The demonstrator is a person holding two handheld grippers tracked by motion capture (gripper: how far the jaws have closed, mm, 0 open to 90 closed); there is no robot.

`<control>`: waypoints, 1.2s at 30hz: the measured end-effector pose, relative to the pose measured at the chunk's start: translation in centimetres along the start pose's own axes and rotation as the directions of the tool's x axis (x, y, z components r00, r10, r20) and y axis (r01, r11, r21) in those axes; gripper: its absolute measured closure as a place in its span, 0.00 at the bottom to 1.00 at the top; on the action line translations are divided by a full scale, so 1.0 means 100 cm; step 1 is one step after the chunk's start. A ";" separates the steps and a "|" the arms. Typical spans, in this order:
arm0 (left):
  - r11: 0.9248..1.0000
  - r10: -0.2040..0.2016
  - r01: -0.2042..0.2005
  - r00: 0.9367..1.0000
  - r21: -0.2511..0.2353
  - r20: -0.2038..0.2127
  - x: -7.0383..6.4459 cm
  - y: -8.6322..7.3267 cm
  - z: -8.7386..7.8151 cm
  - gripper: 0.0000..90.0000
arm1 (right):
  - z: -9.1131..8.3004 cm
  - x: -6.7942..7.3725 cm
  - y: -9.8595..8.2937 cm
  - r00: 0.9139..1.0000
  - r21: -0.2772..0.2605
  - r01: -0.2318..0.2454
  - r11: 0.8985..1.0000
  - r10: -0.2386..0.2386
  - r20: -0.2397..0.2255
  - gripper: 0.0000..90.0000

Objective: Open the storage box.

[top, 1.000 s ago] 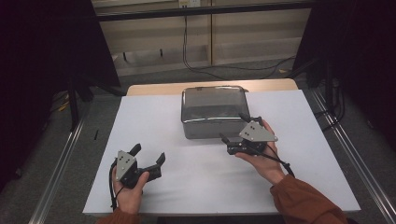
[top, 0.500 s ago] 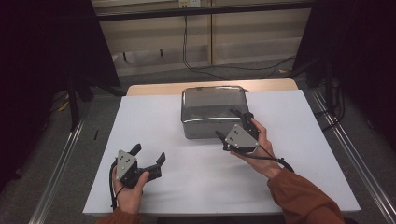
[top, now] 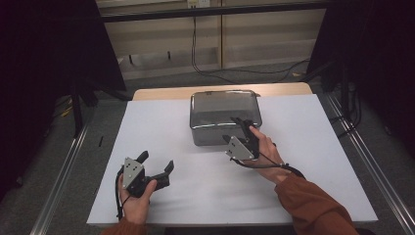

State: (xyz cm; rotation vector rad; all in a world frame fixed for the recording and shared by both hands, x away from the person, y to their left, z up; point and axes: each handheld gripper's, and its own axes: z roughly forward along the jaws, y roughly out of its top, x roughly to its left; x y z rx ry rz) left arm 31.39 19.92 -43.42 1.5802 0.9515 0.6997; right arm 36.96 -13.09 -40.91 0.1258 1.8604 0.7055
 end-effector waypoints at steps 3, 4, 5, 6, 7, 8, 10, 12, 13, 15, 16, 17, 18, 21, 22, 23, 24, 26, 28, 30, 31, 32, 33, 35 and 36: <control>1.000 0.000 0.000 1.000 0.006 -0.003 0.001 0.000 0.000 0.05 | 0.002 0.004 0.001 0.999 0.016 0.042 0.999 -0.042 -0.003 0.39; 1.000 -0.003 0.003 1.000 0.008 0.000 0.000 -0.001 0.001 0.05 | 0.003 0.006 0.001 0.999 0.025 0.050 0.998 -0.050 -0.001 0.41; 1.000 -0.003 0.003 1.000 0.008 0.000 0.000 -0.001 0.001 0.05 | 0.003 0.006 0.001 0.999 0.025 0.050 0.998 -0.050 -0.001 0.41; 1.000 0.001 -0.001 1.000 0.007 0.001 0.000 0.000 0.001 0.05 | 0.003 0.006 0.001 0.997 0.034 0.076 0.997 -0.076 -0.006 0.47; 1.000 0.002 -0.002 1.000 0.004 0.000 0.000 0.000 0.000 0.05 | 0.004 0.007 0.001 0.996 0.040 0.089 0.995 -0.089 -0.002 0.47; 1.000 0.002 -0.002 1.000 0.003 0.001 0.000 0.000 0.000 0.05 | 0.004 0.008 0.001 0.994 0.043 0.106 0.993 -0.106 0.000 0.50; 1.000 0.003 -0.003 1.000 0.004 0.000 0.000 0.000 0.000 0.05 | 0.004 0.010 0.000 0.991 0.050 0.131 0.990 -0.130 -0.005 0.52; 1.000 0.001 -0.001 1.000 0.006 0.000 0.000 0.000 0.001 0.05 | 0.004 0.011 0.000 0.989 0.055 0.150 0.987 -0.150 -0.004 0.55; 1.000 0.002 -0.002 1.000 0.006 -0.002 0.000 0.000 0.001 0.05 | 0.004 0.012 0.000 0.986 0.059 0.165 0.985 -0.165 -0.001 0.56; 1.000 -0.001 0.001 1.000 0.004 0.001 -0.001 -0.001 0.001 0.05 | 0.005 0.013 -0.001 0.982 0.065 0.186 0.980 -0.187 0.007 0.60; 1.000 -0.001 0.001 1.000 0.004 0.001 -0.001 -0.001 0.001 0.05 | 0.005 0.013 -0.001 0.982 0.065 0.186 0.980 -0.187 0.007 0.60; 1.000 0.003 -0.003 1.000 0.004 0.003 -0.001 0.000 0.000 0.05 | 0.006 0.014 -0.001 0.981 0.073 0.195 0.978 -0.196 0.008 0.62; 1.000 0.005 -0.005 1.000 0.005 0.001 -0.001 0.000 0.000 0.05 | 0.006 0.014 -0.001 0.980 0.071 0.200 0.977 -0.201 0.006 0.63; 1.000 -0.002 0.002 1.000 0.002 0.002 -0.001 0.000 0.001 0.05 | 0.007 0.014 -0.002 0.980 0.076 0.197 0.978 -0.197 0.002 0.66; 1.000 0.001 -0.001 1.000 0.003 0.001 -0.001 0.000 0.001 0.05 | 0.008 0.015 -0.002 0.977 0.080 0.213 0.974 -0.214 0.002 0.69; 1.000 0.001 -0.001 1.000 0.003 0.001 -0.001 0.000 0.001 0.05 | 0.008 0.015 -0.003 0.975 0.085 0.221 0.972 -0.222 0.006 0.70; 1.000 0.001 -0.001 1.000 0.002 0.000 -0.001 0.000 0.001 0.05 | 0.009 0.016 -0.003 0.973 0.083 0.228 0.970 -0.230 0.010 0.72; 1.000 0.005 -0.005 1.000 0.003 0.000 -0.001 0.000 0.001 0.05 | 0.009 0.017 -0.003 0.968 0.087 0.247 0.965 -0.250 0.014 0.78; 1.000 0.009 -0.009 1.000 0.004 0.001 -0.001 0.000 0.001 0.05 | 0.010 0.018 -0.002 0.963 0.085 0.266 0.960 -0.268 0.013 0.81; 1.000 0.008 -0.008 1.000 0.005 -0.001 -0.001 0.000 0.001 0.05 | 0.009 0.019 -0.002 0.959 0.088 0.280 0.956 -0.282 0.021 0.84; 1.000 0.009 -0.009 1.000 0.007 -0.002 -0.001 0.000 0.001 0.05 | 0.009 0.020 -0.001 0.958 0.090 0.282 0.955 -0.285 0.022 0.84; 1.000 0.009 -0.009 1.000 0.007 -0.002 -0.001 0.000 0.001 0.05 | 0.009 0.020 -0.001 0.957 0.091 0.286 0.954 -0.289 0.023 0.85; 1.000 0.009 -0.009 1.000 0.006 -0.001 -0.001 0.000 0.001 0.05 | 0.009 0.020 -0.001 0.955 0.092 0.292 0.952 -0.296 0.025 0.85; 1.000 0.011 -0.011 1.000 0.004 0.002 -0.001 0.000 0.001 0.05 | 0.009 0.020 -0.001 0.953 0.089 0.300 0.950 -0.303 0.026 0.85; 1.000 0.011 -0.011 1.000 0.001 0.000 -0.001 0.000 0.000 0.05 | 0.009 0.020 -0.001 0.953 0.088 0.300 0.950 -0.303 0.025 0.85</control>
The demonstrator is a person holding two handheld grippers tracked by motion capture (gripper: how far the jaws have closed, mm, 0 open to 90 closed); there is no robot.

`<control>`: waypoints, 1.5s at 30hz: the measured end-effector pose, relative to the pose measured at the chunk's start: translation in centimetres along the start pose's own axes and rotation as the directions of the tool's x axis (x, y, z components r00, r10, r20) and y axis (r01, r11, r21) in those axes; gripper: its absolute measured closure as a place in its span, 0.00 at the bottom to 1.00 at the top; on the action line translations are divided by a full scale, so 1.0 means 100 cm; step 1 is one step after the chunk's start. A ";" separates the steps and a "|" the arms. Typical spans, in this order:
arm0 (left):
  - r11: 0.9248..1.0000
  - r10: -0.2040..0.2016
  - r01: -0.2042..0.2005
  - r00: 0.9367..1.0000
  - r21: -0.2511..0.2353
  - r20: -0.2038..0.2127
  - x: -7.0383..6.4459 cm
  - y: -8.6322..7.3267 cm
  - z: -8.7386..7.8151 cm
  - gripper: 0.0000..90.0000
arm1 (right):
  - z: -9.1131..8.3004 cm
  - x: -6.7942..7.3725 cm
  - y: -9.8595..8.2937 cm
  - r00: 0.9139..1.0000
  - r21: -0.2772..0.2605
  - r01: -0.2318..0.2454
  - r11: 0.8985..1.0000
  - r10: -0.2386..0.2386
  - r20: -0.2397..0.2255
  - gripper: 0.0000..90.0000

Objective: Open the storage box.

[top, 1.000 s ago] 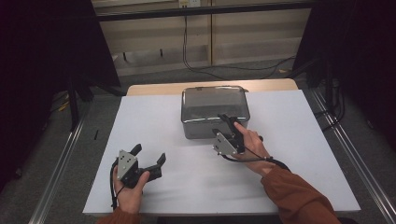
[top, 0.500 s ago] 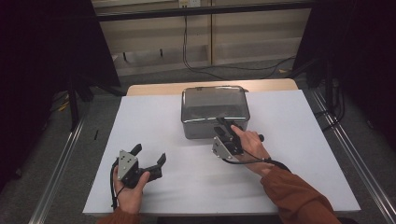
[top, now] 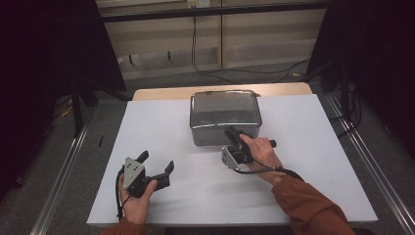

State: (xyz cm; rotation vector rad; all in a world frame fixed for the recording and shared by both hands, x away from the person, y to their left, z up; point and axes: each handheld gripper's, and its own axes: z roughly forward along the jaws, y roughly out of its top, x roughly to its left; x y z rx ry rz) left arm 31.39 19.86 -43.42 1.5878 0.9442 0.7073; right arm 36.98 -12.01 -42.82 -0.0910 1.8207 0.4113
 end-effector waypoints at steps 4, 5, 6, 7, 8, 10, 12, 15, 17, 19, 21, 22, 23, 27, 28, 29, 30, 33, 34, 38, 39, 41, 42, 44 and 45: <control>1.000 0.001 -0.001 1.000 -0.003 -0.003 0.000 0.000 0.000 0.05 | 0.000 -0.001 0.000 1.000 0.000 -0.007 1.000 0.007 -0.005 0.85; 1.000 -0.002 0.002 1.000 -0.002 -0.002 0.000 0.000 0.000 0.05 | 0.000 -0.001 0.000 1.000 -0.002 -0.003 1.000 0.003 -0.005 0.85; 1.000 -0.003 0.003 1.000 0.000 -0.001 0.000 0.000 0.000 0.05 | 0.000 -0.001 -0.001 1.000 -0.002 -0.005 1.000 0.005 -0.005 0.85; 1.000 -0.003 0.002 1.000 0.002 0.000 0.000 0.000 0.000 0.05 | 0.000 -0.001 0.000 1.000 -0.001 -0.009 1.000 0.009 -0.005 0.85; 1.000 -0.002 0.002 1.000 0.003 0.001 0.000 0.000 0.000 0.05 | 0.000 -0.001 0.000 1.000 -0.001 -0.009 1.000 0.009 -0.005 0.85; 1.000 -0.002 0.002 1.000 0.004 0.001 0.000 -0.001 0.000 0.05 | 0.000 -0.002 -0.001 1.000 -0.007 -0.011 1.000 0.011 -0.008 0.85; 1.000 0.002 -0.002 1.000 0.007 -0.001 0.000 -0.001 0.000 0.05 | 0.000 -0.004 -0.001 1.000 -0.011 -0.006 1.000 0.006 -0.015 0.85; 1.000 0.003 -0.003 1.000 0.009 -0.004 -0.001 -0.001 0.001 0.05 | 0.000 -0.005 -0.001 1.000 -0.011 -0.007 1.000 0.007 -0.016 0.85; 1.000 0.009 -0.009 1.000 0.015 0.000 -0.001 -0.002 0.001 0.05 | -0.001 -0.006 -0.001 1.000 -0.010 -0.013 1.000 0.013 -0.016 0.85; 1.000 0.004 -0.004 1.000 0.011 0.001 -0.002 -0.002 0.002 0.05 | -0.001 -0.006 -0.002 1.000 -0.012 -0.014 1.000 0.014 -0.018 0.85; 1.000 0.006 -0.006 1.000 0.015 0.001 -0.002 -0.002 0.002 0.05 | -0.001 -0.007 -0.002 1.000 -0.012 -0.019 1.000 0.019 -0.018 0.85; 1.000 0.007 -0.007 1.000 0.015 -0.002 -0.002 -0.002 0.002 0.05 | -0.001 -0.007 -0.001 1.000 -0.010 -0.018 1.000 0.018 -0.019 0.85; 1.000 0.013 -0.012 1.000 0.016 -0.005 -0.001 -0.002 0.002 0.05 | -0.001 -0.007 -0.001 1.000 -0.010 -0.017 1.000 0.017 -0.020 0.85; 1.000 0.024 -0.024 1.000 0.016 -0.009 -0.001 -0.001 0.002 0.05 | -0.001 -0.008 -0.002 1.000 -0.011 -0.019 1.000 0.019 -0.022 0.85; 0.999 0.029 -0.029 1.000 0.020 -0.010 -0.001 -0.001 0.002 0.05 | -0.001 -0.008 -0.001 1.000 -0.012 -0.018 1.000 0.017 -0.022 0.85; 0.999 0.031 -0.031 0.999 0.022 -0.009 -0.001 -0.001 0.003 0.05 | -0.001 -0.009 -0.002 1.000 -0.018 -0.018 1.000 0.017 -0.020 0.85; 0.999 0.039 -0.038 0.999 0.028 -0.018 0.000 -0.001 0.003 0.05 | -0.001 -0.009 -0.002 0.999 -0.015 -0.025 1.000 0.025 -0.021 0.85; 0.999 0.038 -0.038 0.999 0.031 -0.023 0.001 -0.001 0.002 0.05 | -0.002 -0.011 -0.001 1.000 -0.017 -0.026 1.000 0.026 -0.010 0.86; 0.999 0.031 -0.031 0.999 0.034 -0.016 0.002 -0.001 0.002 0.05 | -0.001 -0.012 -0.001 1.000 -0.018 -0.029 0.999 0.029 -0.009 0.86; 0.999 0.021 -0.021 1.000 0.027 0.006 0.003 0.001 0.005 0.07 | -0.002 -0.014 -0.001 0.999 -0.024 -0.033 0.999 0.033 -0.005 0.86; 0.999 0.021 -0.021 1.000 0.027 0.006 0.003 0.001 0.005 0.07 | -0.002 -0.014 -0.001 0.999 -0.024 -0.033 0.999 0.033 -0.005 0.86; 1.000 0.018 -0.019 0.999 0.023 0.034 0.003 0.002 0.007 0.07 | -0.002 -0.015 -0.001 1.000 -0.027 -0.031 0.999 0.031 -0.002 0.86; 0.999 0.030 -0.031 0.999 0.020 0.043 0.002 0.003 0.009 0.07 | -0.002 -0.015 -0.001 0.999 -0.026 -0.032 0.999 0.032 0.002 0.86; 0.999 0.031 -0.032 0.998 0.011 0.052 0.001 0.004 0.010 0.07 | -0.002 -0.016 -0.001 0.999 -0.028 -0.031 0.999 0.032 0.005 0.87; 0.999 0.047 -0.047 0.998 0.006 0.051 0.000 0.005 0.011 0.07 | -0.002 -0.017 -0.001 0.999 -0.032 -0.031 0.999 0.032 0.008 0.87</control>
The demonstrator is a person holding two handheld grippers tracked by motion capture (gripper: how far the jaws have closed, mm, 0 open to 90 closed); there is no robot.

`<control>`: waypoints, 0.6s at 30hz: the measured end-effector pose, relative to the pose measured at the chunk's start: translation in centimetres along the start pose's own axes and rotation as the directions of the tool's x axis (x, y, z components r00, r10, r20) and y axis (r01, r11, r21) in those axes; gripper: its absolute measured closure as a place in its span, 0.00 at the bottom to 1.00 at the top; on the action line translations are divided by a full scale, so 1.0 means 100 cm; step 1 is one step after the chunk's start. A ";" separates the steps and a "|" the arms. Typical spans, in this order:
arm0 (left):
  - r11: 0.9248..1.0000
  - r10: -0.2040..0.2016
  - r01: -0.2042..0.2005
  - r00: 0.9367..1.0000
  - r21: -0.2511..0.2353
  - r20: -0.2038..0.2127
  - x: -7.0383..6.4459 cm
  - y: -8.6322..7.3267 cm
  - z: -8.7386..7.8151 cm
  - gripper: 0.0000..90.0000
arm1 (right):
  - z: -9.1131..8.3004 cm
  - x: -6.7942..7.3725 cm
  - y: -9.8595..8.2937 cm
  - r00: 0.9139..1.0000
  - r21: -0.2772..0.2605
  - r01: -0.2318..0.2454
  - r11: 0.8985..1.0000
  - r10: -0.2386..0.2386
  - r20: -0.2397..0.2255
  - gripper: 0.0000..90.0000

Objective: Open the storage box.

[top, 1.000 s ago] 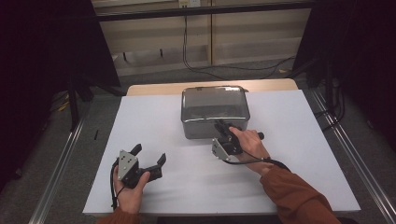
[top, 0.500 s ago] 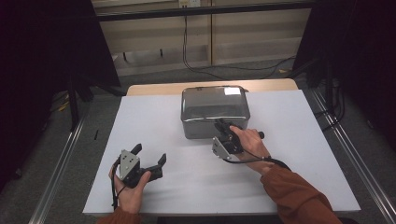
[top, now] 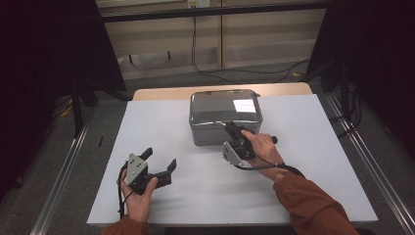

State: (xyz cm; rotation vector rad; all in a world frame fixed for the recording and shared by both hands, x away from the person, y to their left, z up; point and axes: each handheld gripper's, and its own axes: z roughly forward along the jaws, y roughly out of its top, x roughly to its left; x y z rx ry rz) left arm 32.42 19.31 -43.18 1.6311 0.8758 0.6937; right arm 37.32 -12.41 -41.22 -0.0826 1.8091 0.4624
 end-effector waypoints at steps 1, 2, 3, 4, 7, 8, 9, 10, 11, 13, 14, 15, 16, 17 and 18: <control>1.000 -0.002 0.002 1.000 -0.001 0.003 0.000 0.000 0.001 0.06 | 0.000 -0.001 0.000 1.000 -0.001 0.000 1.000 0.000 0.002 0.87; 1.000 -0.001 0.001 1.000 0.001 0.009 0.000 0.001 0.002 0.06 | 0.000 -0.001 0.001 1.000 0.002 -0.007 1.000 0.007 0.005 0.87; 1.000 -0.011 0.011 1.000 -0.001 0.018 0.000 0.001 0.003 0.06 | 0.000 -0.002 0.001 1.000 -0.001 -0.005 1.000 0.005 0.008 0.87; 1.000 -0.013 0.013 1.000 -0.002 0.019 0.000 0.002 0.004 0.05 | 0.000 -0.003 0.001 1.000 -0.004 -0.007 1.000 0.007 0.011 0.87; 1.000 -0.025 0.025 0.999 -0.011 0.022 0.001 0.005 0.008 0.03 | 0.000 -0.004 0.001 1.000 -0.005 -0.011 1.000 0.011 0.017 0.87; 0.999 -0.032 0.034 0.998 -0.031 0.054 0.003 0.008 0.011 0.03 | 0.000 -0.004 0.001 1.000 -0.002 -0.015 1.000 0.015 0.013 0.87; 0.999 -0.025 0.027 0.998 -0.038 0.049 0.003 0.010 0.012 0.03 | 0.000 -0.004 0.001 1.000 -0.001 -0.014 1.000 0.014 0.013 0.87; 0.999 -0.025 0.027 0.998 -0.038 0.049 0.003 0.010 0.012 0.03 | 0.000 -0.005 0.001 1.000 -0.001 -0.015 1.000 0.015 0.013 0.87; 0.999 -0.009 0.012 0.998 -0.053 0.058 0.003 0.012 0.016 0.03 | 0.000 -0.005 0.000 1.000 -0.006 -0.012 1.000 0.013 0.014 0.87; 0.999 -0.004 0.007 0.998 -0.043 0.061 0.003 0.015 0.021 0.02 | 0.000 -0.005 0.001 1.000 -0.008 -0.014 1.000 0.014 0.014 0.87; 0.999 -0.003 0.006 0.998 -0.046 0.066 0.003 0.016 0.023 0.02 | 0.000 -0.005 0.001 1.000 -0.003 -0.020 1.000 0.020 0.013 0.87; 0.999 -0.001 0.005 0.997 -0.052 0.075 0.003 0.017 0.026 0.02 | 0.000 -0.006 0.001 1.000 -0.006 -0.017 1.000 0.018 0.013 0.87; 0.999 0.001 0.004 0.996 -0.053 0.087 0.002 0.019 0.029 0.02 | 0.000 -0.006 0.001 1.000 -0.006 -0.017 1.000 0.017 0.015 0.87; 0.999 0.001 0.004 0.996 -0.053 0.087 0.002 0.019 0.029 0.02 | 0.000 -0.007 0.001 1.000 -0.010 -0.021 1.000 0.021 0.018 0.87; 0.999 0.006 -0.002 0.994 -0.038 0.111 0.001 0.022 0.035 0.02 | 0.000 -0.008 0.001 1.000 -0.009 -0.021 1.000 0.022 0.020 0.87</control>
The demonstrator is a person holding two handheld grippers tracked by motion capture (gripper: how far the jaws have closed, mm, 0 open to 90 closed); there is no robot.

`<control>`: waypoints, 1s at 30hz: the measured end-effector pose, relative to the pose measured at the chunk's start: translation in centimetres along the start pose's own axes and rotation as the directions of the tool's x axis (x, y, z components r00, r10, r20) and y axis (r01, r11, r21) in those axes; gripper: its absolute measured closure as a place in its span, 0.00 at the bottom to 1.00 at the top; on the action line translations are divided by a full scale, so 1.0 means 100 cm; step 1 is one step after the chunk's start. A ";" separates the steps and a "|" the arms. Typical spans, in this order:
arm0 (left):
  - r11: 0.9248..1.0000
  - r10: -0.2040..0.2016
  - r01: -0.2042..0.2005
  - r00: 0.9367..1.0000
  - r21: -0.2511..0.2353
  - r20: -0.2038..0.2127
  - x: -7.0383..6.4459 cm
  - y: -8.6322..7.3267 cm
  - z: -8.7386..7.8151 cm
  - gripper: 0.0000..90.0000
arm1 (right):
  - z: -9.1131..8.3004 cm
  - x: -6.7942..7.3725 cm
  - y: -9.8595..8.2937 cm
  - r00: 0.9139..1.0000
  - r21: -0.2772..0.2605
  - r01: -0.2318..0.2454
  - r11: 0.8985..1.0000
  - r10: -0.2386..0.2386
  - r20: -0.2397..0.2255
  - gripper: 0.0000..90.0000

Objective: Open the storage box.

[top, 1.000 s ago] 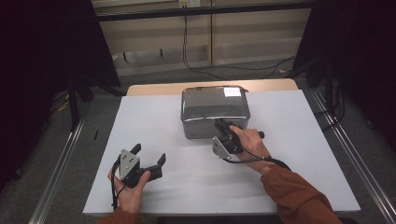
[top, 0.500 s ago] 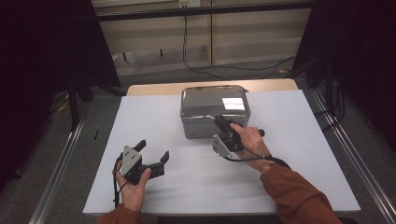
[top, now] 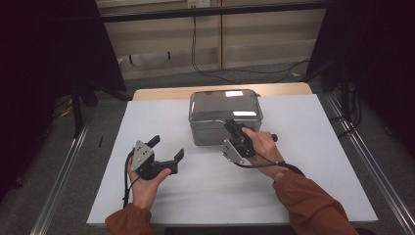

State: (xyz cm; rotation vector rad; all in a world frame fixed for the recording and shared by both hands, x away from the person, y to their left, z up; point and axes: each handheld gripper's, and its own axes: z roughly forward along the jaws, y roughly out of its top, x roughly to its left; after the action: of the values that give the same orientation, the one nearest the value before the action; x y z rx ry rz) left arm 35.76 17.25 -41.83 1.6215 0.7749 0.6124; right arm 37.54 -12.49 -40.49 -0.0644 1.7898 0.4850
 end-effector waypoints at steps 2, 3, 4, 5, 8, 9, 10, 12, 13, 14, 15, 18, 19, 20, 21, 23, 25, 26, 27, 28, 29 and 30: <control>1.000 0.020 -0.020 1.000 -0.017 0.021 -0.002 0.002 0.004 0.02 | 0.000 -0.001 0.000 1.000 0.000 -0.005 1.000 0.005 0.002 0.87; 1.000 0.025 -0.024 0.999 -0.020 0.022 -0.003 0.003 0.006 0.03 | 0.000 -0.001 0.000 1.000 0.002 0.000 1.000 0.000 0.000 0.87; 0.999 0.025 -0.025 0.999 -0.021 0.025 -0.003 0.004 0.008 0.02 | 0.000 0.000 0.000 1.000 0.002 0.002 1.000 -0.002 0.001 0.87; 0.999 0.025 -0.025 0.999 -0.021 0.025 -0.003 0.004 0.008 0.02 | 0.000 0.000 0.000 1.000 0.002 0.002 1.000 -0.002 0.001 0.87; 1.000 0.025 -0.025 0.999 -0.019 0.028 -0.002 0.006 0.016 0.02 | 0.000 -0.002 0.000 1.000 0.000 -0.004 1.000 0.004 0.006 0.87; 1.000 0.027 -0.027 0.999 -0.015 0.021 -0.001 0.006 0.018 0.02 | 0.000 -0.003 0.001 1.000 0.000 -0.004 1.000 0.004 0.007 0.87; 0.999 0.031 -0.031 0.999 -0.012 0.023 -0.001 0.006 0.021 0.02 | 0.000 -0.003 0.001 1.000 -0.001 -0.005 1.000 0.005 0.010 0.88; 0.999 0.032 -0.032 0.999 -0.003 0.022 0.001 0.006 0.026 0.03 | 0.000 -0.006 0.001 1.000 -0.002 -0.005 1.000 0.005 0.012 0.88; 1.000 0.026 -0.026 0.999 -0.005 0.018 0.003 0.006 0.029 0.03 | 0.000 -0.007 0.002 1.000 0.001 -0.006 1.000 0.006 0.015 0.88; 1.000 0.017 -0.017 1.000 0.001 0.021 0.004 0.006 0.031 0.03 | 0.000 -0.008 0.002 1.000 -0.001 -0.005 1.000 0.005 0.016 0.88; 1.000 0.004 -0.004 1.000 0.000 0.017 0.005 0.007 0.034 0.03 | 0.001 -0.009 0.003 1.000 -0.005 -0.004 1.000 0.004 0.018 0.88; 1.000 0.018 -0.018 1.000 0.011 0.008 0.006 0.009 0.041 0.03 | 0.001 -0.012 0.003 1.000 -0.003 -0.011 1.000 0.011 0.024 0.88; 1.000 0.028 -0.028 1.000 0.009 0.004 0.006 0.009 0.044 0.03 | 0.001 -0.012 0.003 1.000 -0.005 -0.009 1.000 0.009 0.024 0.88; 1.000 0.028 -0.028 1.000 0.009 0.004 0.006 0.009 0.044 0.04 | 0.001 -0.012 0.003 1.000 -0.005 -0.009 1.000 0.009 0.024 0.88; 0.999 0.038 -0.038 0.999 0.007 0.001 0.006 0.010 0.049 0.04 | 0.001 -0.013 0.003 1.000 -0.005 -0.006 1.000 0.007 0.025 0.88; 0.999 0.039 -0.039 0.999 0.011 0.005 0.006 0.011 0.052 0.04 | 0.001 -0.014 0.003 1.000 -0.003 -0.013 1.000 0.013 0.026 0.88; 0.998 0.058 -0.058 0.998 0.013 0.010 0.005 0.013 0.057 0.05 | 0.001 -0.014 0.003 1.000 -0.005 -0.010 1.000 0.010 0.027 0.88; 0.996 0.085 -0.085 0.996 0.005 0.013 0.005 0.014 0.059 0.06 | 0.001 -0.014 0.003 1.000 -0.005 -0.011 1.000 0.011 0.026 0.88; 0.997 0.076 -0.077 0.997 0.003 0.021 0.007 0.015 0.065 0.07 | 0.001 -0.014 0.003 1.000 -0.002 -0.009 1.000 0.009 0.026 0.88; 0.998 0.069 -0.069 0.997 0.014 0.020 0.008 0.015 0.067 0.06 | 0.001 -0.014 0.003 1.000 -0.003 -0.004 1.000 0.005 0.027 0.88; 0.998 0.069 -0.069 0.997 0.014 0.020 0.008 0.015 0.067 0.06 | 0.001 -0.013 0.003 1.000 -0.002 -0.006 1.000 0.006 0.028 0.88; 0.997 0.072 -0.072 0.997 0.009 0.002 0.009 0.014 0.071 0.06 | 0.002 -0.013 0.003 1.000 -0.002 -0.007 1.000 0.007 0.030 0.88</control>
State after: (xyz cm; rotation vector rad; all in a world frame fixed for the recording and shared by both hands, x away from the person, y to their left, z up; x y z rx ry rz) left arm 41.89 13.29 -41.74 1.6641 0.7214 0.6601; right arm 37.95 -12.39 -39.19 -0.0516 1.7606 0.4904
